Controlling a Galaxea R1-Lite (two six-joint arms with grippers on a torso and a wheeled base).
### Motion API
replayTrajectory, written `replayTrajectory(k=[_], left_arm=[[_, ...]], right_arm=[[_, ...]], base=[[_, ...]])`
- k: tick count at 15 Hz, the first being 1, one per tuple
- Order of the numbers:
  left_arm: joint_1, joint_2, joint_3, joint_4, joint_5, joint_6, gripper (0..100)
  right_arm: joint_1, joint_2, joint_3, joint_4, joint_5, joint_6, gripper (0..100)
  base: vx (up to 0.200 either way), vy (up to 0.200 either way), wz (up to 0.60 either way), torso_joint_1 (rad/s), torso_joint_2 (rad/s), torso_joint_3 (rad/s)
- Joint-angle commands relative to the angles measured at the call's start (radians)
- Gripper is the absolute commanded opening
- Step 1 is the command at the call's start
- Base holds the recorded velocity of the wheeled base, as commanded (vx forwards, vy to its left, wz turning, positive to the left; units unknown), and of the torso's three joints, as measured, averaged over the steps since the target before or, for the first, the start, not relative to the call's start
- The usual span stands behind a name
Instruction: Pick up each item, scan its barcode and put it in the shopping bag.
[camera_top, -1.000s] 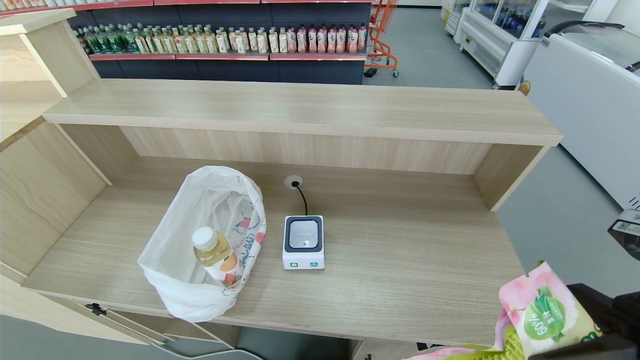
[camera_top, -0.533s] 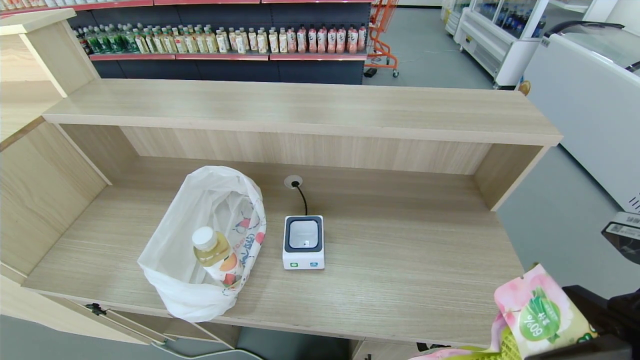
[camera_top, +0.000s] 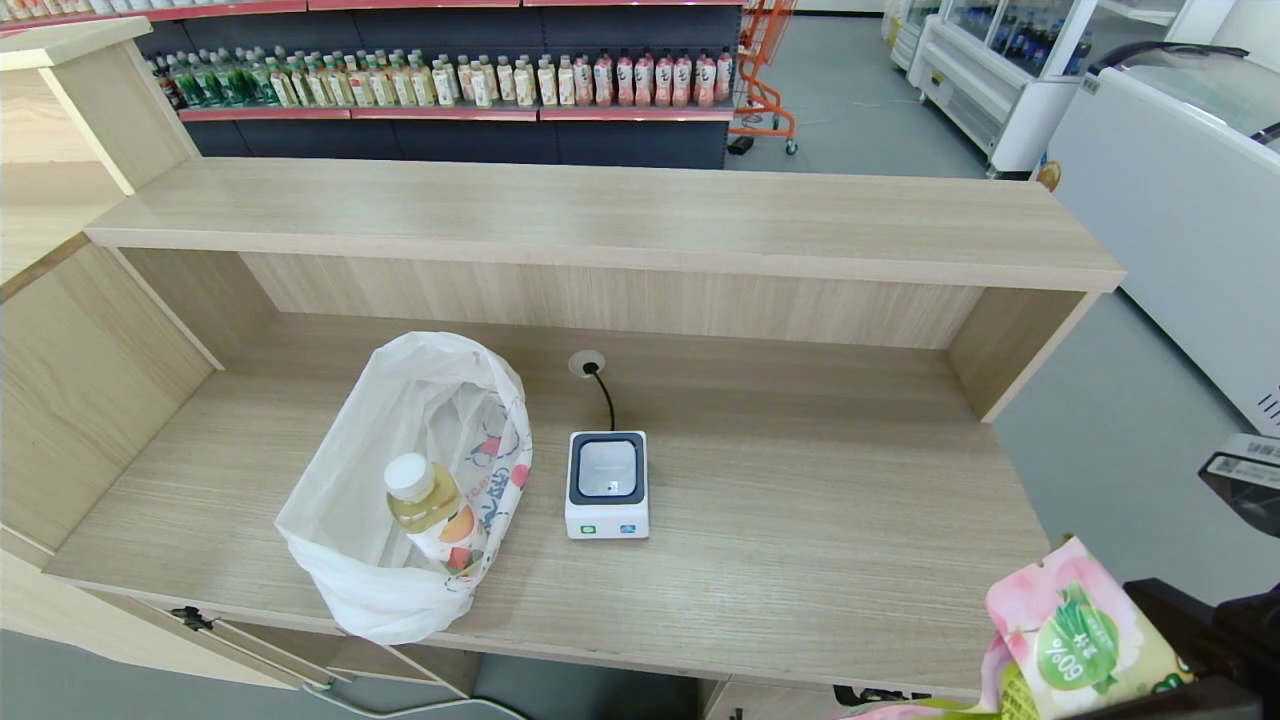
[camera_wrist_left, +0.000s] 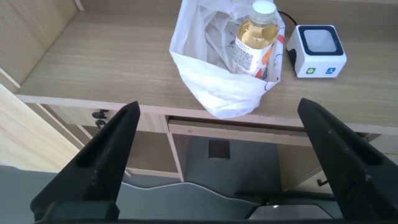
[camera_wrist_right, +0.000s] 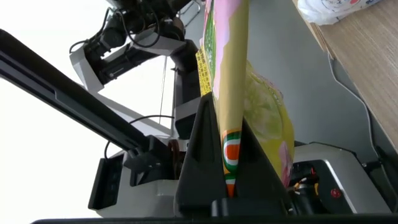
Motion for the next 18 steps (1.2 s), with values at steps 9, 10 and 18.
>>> replayTrajectory(k=[9, 10, 18], left_arm=[[0.0, 0.0, 0.0, 0.0, 0.0, 0.0, 100], [0.0, 0.0, 0.0, 0.0, 0.0, 0.0, 100], [0.0, 0.0, 0.0, 0.0, 0.0, 0.0, 100]], right_arm=[[-0.014, -0.003, 0.003, 0.017, 0.0, -0.018, 0], [-0.02, -0.003, 0.003, 0.017, 0.0, -0.019, 0], [-0.16, -0.066, -0.023, 0.009, -0.035, -0.053, 0]], base=[[0.0, 0.0, 0.0, 0.0, 0.0, 0.0], [0.0, 0.0, 0.0, 0.0, 0.0, 0.0], [0.0, 0.0, 0.0, 0.0, 0.0, 0.0]])
